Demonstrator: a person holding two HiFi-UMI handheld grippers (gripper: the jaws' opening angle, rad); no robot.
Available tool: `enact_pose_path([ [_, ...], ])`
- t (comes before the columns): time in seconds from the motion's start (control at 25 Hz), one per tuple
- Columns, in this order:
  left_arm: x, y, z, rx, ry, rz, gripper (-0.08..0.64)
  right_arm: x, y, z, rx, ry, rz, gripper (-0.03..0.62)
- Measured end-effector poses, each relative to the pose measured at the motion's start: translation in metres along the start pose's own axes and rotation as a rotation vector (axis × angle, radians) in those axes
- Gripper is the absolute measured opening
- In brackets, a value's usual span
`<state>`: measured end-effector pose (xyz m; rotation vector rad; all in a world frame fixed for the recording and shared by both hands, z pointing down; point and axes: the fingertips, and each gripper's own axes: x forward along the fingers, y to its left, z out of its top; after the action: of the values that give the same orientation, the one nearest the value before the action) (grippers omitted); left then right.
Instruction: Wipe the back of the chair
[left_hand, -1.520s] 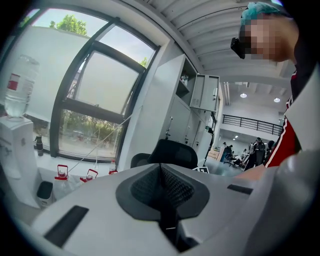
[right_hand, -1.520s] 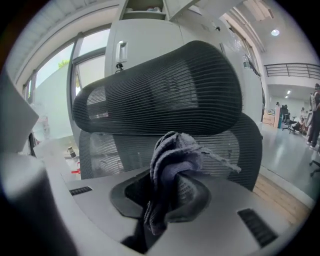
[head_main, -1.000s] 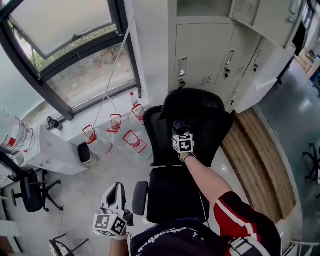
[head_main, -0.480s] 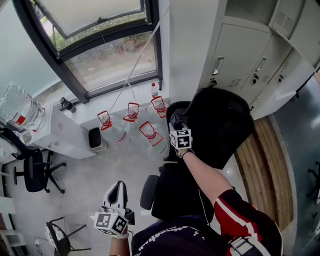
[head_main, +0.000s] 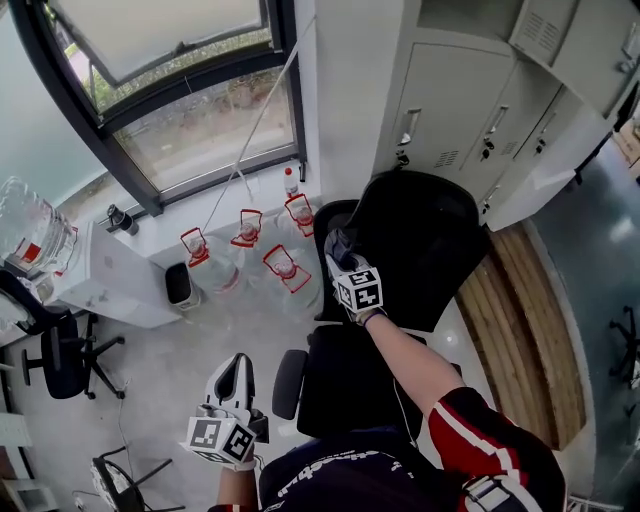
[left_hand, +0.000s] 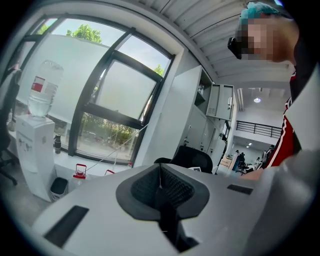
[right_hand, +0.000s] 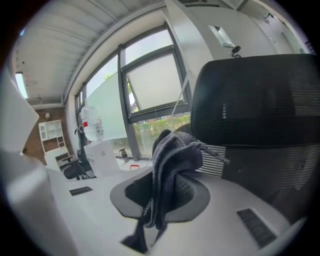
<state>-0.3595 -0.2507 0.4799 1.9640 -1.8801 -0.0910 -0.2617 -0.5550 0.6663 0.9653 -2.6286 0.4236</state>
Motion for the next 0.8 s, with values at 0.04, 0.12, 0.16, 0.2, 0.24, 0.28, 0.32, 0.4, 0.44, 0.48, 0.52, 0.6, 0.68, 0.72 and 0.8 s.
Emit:
enact_pose_path([
  [0.04,0.004,-0.009,-0.001,0.002,0.003,-0.018,0.026,-0.011,-0.009,-0.003,0.007,-0.002,-0.013,0.071],
  [0.12,0.011,-0.027,-0.005,0.009,0.008,-0.06,0.026,-0.035,-0.029,-0.008,0.019,-0.014,-0.036,0.071],
  [0.16,0.014,-0.036,-0.008,0.013,0.01,-0.082,0.026,-0.047,-0.038,-0.011,0.028,-0.022,-0.044,0.069],
  [0.2,0.016,-0.046,-0.011,0.017,0.014,-0.103,0.026,-0.06,-0.048,-0.015,0.038,-0.03,-0.053,0.069],
  [0.24,0.017,-0.057,-0.015,0.022,0.021,-0.122,0.026,-0.075,-0.058,-0.02,0.045,-0.037,-0.064,0.069],
  [0.28,0.019,-0.067,-0.02,0.027,0.03,-0.14,0.026,-0.089,-0.069,-0.026,0.052,-0.043,-0.077,0.069],
  [0.32,0.02,-0.078,-0.024,0.033,0.039,-0.156,0.026,-0.103,-0.08,-0.031,0.06,-0.049,-0.091,0.067],
  [0.4,0.022,-0.098,-0.03,0.052,0.059,-0.186,0.026,-0.131,-0.102,-0.042,0.086,-0.061,-0.125,0.067],
  [0.44,0.023,-0.108,-0.033,0.062,0.068,-0.201,0.026,-0.146,-0.114,-0.048,0.098,-0.066,-0.148,0.067],
  [0.48,0.024,-0.117,-0.036,0.071,0.076,-0.216,0.026,-0.16,-0.126,-0.055,0.107,-0.069,-0.174,0.067],
  [0.52,0.025,-0.127,-0.039,0.078,0.084,-0.23,0.026,-0.174,-0.138,-0.062,0.116,-0.07,-0.201,0.067],
  [0.6,0.026,-0.144,-0.046,0.097,0.102,-0.256,0.026,-0.201,-0.163,-0.078,0.137,-0.066,-0.258,0.067],
  [0.68,0.027,-0.162,-0.053,0.122,0.117,-0.283,0.026,-0.227,-0.191,-0.097,0.157,-0.051,-0.329,0.067],
  [0.72,0.027,-0.169,-0.056,0.134,0.122,-0.295,0.026,-0.239,-0.206,-0.107,0.167,-0.04,-0.371,0.067],
  [0.8,0.027,-0.179,-0.062,0.146,0.131,-0.308,0.026,-0.262,-0.232,-0.128,0.195,-0.018,-0.448,0.067],
])
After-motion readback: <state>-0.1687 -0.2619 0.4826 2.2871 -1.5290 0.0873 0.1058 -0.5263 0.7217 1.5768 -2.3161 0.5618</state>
